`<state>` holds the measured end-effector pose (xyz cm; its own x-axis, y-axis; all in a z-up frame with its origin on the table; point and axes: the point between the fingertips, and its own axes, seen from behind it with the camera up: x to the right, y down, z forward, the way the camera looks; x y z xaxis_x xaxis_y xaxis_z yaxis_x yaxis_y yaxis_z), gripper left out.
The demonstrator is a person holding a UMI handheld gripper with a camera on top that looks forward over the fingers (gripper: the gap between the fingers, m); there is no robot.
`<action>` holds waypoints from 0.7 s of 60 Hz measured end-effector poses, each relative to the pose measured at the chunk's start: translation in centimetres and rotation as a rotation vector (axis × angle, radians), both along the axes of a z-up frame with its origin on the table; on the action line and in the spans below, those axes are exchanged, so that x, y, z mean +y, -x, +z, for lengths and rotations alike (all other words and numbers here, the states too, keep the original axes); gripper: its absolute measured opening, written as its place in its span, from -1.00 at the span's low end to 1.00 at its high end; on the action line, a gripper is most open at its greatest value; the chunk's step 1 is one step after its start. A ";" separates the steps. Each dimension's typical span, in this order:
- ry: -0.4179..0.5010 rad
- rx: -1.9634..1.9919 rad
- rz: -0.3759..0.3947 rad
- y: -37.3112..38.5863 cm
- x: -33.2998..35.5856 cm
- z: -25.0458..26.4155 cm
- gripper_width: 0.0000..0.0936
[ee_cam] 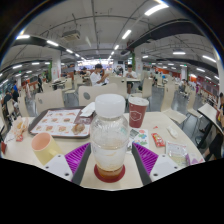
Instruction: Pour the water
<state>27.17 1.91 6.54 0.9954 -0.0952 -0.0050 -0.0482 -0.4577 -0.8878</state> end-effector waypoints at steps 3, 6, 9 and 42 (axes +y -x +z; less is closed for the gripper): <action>0.028 -0.010 -0.007 0.0 -1.2 0.5 0.76; 0.049 -0.022 -0.012 0.2 -2.6 1.6 0.81; 0.067 -0.021 -0.007 0.7 -4.3 2.9 0.81; 0.139 -0.032 -0.006 6.4 -21.0 13.8 0.82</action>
